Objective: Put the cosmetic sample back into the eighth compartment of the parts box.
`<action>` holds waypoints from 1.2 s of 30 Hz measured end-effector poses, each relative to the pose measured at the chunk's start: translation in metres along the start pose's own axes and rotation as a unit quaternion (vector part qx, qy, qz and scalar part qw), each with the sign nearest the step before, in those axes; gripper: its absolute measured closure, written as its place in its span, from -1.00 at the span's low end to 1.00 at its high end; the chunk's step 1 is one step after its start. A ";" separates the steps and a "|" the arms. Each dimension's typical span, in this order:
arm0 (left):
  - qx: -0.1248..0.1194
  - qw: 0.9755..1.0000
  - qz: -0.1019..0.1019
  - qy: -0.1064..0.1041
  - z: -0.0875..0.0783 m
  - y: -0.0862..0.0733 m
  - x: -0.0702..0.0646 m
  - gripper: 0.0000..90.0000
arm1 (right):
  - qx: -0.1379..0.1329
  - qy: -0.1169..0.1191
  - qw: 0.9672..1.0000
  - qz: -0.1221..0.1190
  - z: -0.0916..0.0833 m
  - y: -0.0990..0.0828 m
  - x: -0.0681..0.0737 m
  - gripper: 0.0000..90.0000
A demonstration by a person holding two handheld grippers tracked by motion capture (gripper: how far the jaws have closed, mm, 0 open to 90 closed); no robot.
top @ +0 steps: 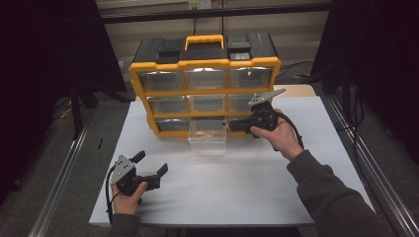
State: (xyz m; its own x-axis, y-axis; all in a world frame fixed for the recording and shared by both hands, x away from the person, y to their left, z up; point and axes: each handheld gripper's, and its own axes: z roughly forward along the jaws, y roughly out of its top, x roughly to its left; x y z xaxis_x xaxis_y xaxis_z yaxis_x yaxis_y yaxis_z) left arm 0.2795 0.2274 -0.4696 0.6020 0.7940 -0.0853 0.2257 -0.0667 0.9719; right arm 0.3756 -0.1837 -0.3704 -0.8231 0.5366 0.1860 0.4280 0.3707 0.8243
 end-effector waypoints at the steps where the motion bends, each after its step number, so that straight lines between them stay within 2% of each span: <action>1: 0.000 1.000 0.000 0.000 0.000 0.000 0.000 -0.96 | -0.001 0.001 1.000 0.000 0.000 0.000 0.000 0.81; 16: 0.002 1.000 0.004 0.001 0.000 0.000 0.000 -0.96 | -0.004 -0.001 1.000 0.003 0.007 0.003 -0.002 0.81; 20: 0.000 1.000 -0.004 0.001 0.000 0.000 0.000 -0.96 | -0.007 -0.003 1.000 0.002 0.008 0.004 -0.002 0.81; 36: 0.001 1.000 -0.004 0.002 0.000 0.000 0.000 -0.96 | -0.003 -0.004 1.000 0.001 0.015 0.008 -0.002 0.81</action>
State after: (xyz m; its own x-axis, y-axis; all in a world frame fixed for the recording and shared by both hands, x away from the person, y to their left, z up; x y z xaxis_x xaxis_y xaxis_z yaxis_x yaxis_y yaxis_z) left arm 0.2794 0.2272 -0.4698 0.5967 0.7971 -0.0927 0.2317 -0.0606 0.9709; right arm 0.3861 -0.1701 -0.3724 -0.8189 0.5438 0.1833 0.4273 0.3646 0.8274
